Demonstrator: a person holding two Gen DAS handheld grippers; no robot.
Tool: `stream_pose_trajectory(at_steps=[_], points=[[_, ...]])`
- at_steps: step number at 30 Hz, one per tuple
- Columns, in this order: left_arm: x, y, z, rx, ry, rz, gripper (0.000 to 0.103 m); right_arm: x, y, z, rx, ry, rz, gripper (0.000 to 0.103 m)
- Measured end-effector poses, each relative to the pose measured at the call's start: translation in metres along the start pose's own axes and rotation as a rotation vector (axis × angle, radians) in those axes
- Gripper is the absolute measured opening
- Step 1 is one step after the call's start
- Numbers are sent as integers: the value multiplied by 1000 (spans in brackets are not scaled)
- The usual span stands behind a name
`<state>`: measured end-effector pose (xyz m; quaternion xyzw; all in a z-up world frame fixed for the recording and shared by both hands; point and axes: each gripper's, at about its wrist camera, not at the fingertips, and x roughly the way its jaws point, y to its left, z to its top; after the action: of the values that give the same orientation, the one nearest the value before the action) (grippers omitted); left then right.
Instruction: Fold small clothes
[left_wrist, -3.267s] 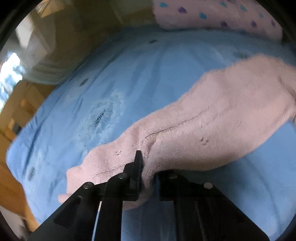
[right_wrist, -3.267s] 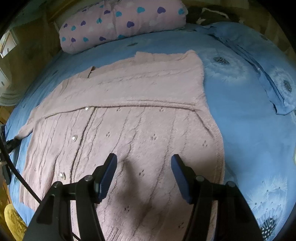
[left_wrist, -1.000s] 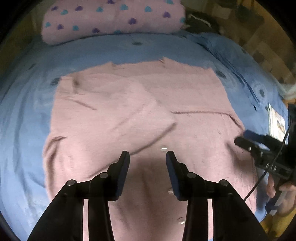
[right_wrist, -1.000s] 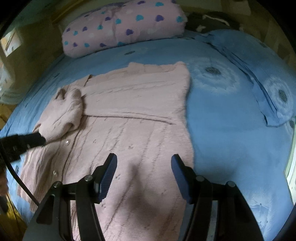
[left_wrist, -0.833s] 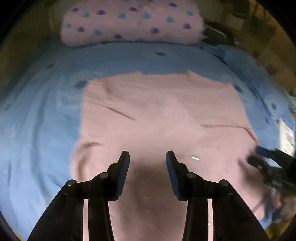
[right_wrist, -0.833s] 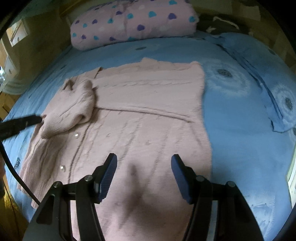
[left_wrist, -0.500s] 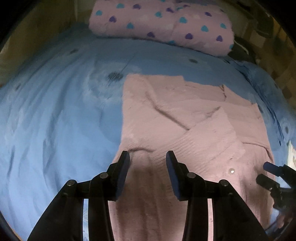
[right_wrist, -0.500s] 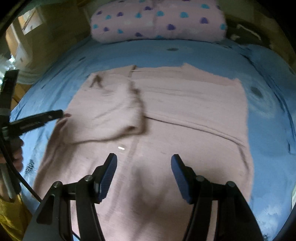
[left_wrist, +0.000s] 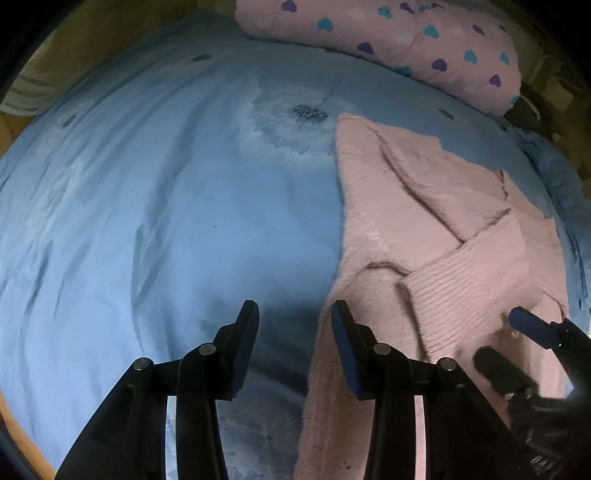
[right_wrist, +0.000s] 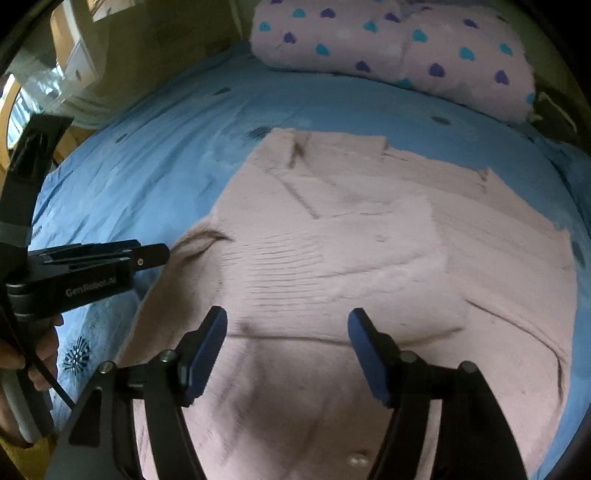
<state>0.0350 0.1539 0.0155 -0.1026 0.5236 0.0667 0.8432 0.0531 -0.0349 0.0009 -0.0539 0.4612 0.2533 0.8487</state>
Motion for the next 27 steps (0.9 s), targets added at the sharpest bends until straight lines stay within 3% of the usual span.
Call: stream_pose_trajectory(at_steps=[6, 12, 13, 15, 16, 18, 21, 27], points=[[-6, 1, 2, -19, -13, -40, 35, 25, 12, -2, 29, 56, 35, 72], [-11, 0, 4, -39, -50, -44, 35, 45, 12, -3, 46, 33, 4, 73], [-14, 0, 5, -39, -64, -49, 35, 46, 15, -2, 28, 27, -13, 70], [-19, -2, 6, -39, -91, -50, 35, 47, 21, -3, -34, 28, -85, 50], [-20, -3, 7, -40, -100, -49, 35, 47, 21, -2, -48, 27, -99, 45], [-22, -5, 10, -41, -117, -48, 35, 42, 16, -1, -58, 29, -116, 20], [-22, -12, 16, -46, -129, -54, 35, 24, -7, 6, 15, 26, -62, 16], [-8, -35, 21, -36, -89, -101, 35, -29, -55, 27, 85, -73, -86, 16]])
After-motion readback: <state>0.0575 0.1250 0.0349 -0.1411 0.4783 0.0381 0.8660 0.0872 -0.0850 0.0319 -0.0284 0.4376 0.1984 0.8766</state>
